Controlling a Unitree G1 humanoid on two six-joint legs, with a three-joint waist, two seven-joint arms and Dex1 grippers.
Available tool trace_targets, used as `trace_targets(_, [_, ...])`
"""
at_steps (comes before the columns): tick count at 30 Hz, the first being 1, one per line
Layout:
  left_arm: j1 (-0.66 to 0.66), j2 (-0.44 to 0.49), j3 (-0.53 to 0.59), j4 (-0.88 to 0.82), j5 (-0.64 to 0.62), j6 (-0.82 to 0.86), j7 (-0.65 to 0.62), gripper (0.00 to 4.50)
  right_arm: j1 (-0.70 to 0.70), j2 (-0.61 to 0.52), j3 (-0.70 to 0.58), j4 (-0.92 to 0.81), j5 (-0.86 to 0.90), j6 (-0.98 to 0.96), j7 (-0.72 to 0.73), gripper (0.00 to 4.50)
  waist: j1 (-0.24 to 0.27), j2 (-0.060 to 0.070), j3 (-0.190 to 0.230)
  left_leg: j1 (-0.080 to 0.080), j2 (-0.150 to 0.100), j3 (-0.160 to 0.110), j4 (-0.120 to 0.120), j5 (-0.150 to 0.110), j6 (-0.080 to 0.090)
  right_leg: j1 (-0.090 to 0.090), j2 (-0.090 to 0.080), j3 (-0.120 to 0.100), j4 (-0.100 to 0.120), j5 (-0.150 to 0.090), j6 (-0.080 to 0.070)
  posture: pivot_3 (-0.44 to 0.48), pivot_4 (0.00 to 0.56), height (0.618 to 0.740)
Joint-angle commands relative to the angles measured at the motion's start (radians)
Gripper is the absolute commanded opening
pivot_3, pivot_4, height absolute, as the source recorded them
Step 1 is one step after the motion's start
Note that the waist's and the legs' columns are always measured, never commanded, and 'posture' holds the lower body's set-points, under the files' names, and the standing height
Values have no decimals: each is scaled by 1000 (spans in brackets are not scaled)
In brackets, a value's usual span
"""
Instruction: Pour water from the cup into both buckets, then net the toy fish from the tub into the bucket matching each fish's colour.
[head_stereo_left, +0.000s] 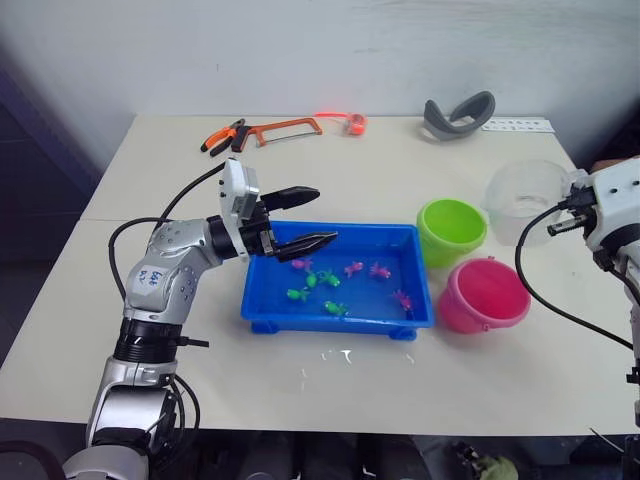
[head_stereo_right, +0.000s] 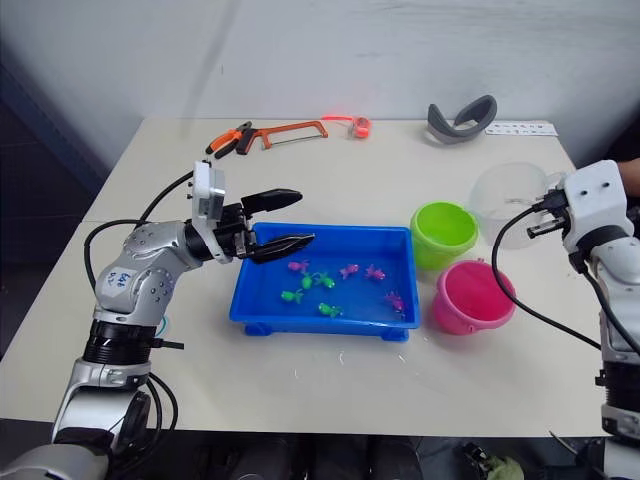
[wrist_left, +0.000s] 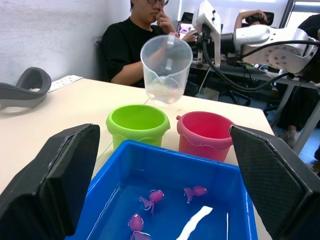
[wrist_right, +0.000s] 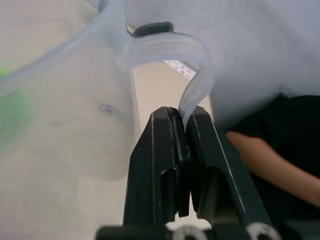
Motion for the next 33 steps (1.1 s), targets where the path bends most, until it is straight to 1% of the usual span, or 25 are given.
trace_targets(1, [-9, -9, 0, -29, 4, -17, 2, 4500, -47, -31, 32, 44, -107, -129, -59, 73, -1, 0, 0, 0, 0, 0, 0, 0, 0, 0, 0, 0, 0, 0, 0, 0, 150, 740])
trace_targets(2, [-6, -12, -2, -34, 6, -17, 5, 4500, -57, -46, 59, 62, -155, -158, -76, 73, -1, 0, 0, 0, 0, 0, 0, 0, 0, 0, 0, 0, 0, 0, 0, 0, 150, 740])
trace_targets(8, [9, -19, -5, -51, 11, -14, 16, 4500, -121, -45, 146, 131, -303, -248, -155, 73, -2, 0, 0, 0, 0, 0, 0, 0, 0, 0, 0, 0, 0, 0, 0, 0, 150, 740])
trace_targets(17, [35, -23, 7, -66, 9, -10, 49, 4500, -183, -63, 251, 188, -499, -351, -235, 73, -5, 0, 0, 0, 0, 0, 0, 0, -1, 0, 0, 0, 0, 0, 0, 0, 150, 740])
trace_targets(23, [46, -15, 0, -76, 15, -12, 50, 4500, -199, -91, 288, 218, -598, -427, -301, 73, -4, 0, 0, 0, 0, 0, 0, 0, -1, 0, 0, 0, 0, 0, 0, 0, 150, 740])
trace_targets(33, [48, -20, -7, -80, 16, -13, 48, 4500, -222, -94, 312, 235, -710, -480, -381, 73, -15, 0, 0, 0, 1, 0, 0, 0, -1, 0, 0, 0, 0, 0, 0, 0, 150, 740])
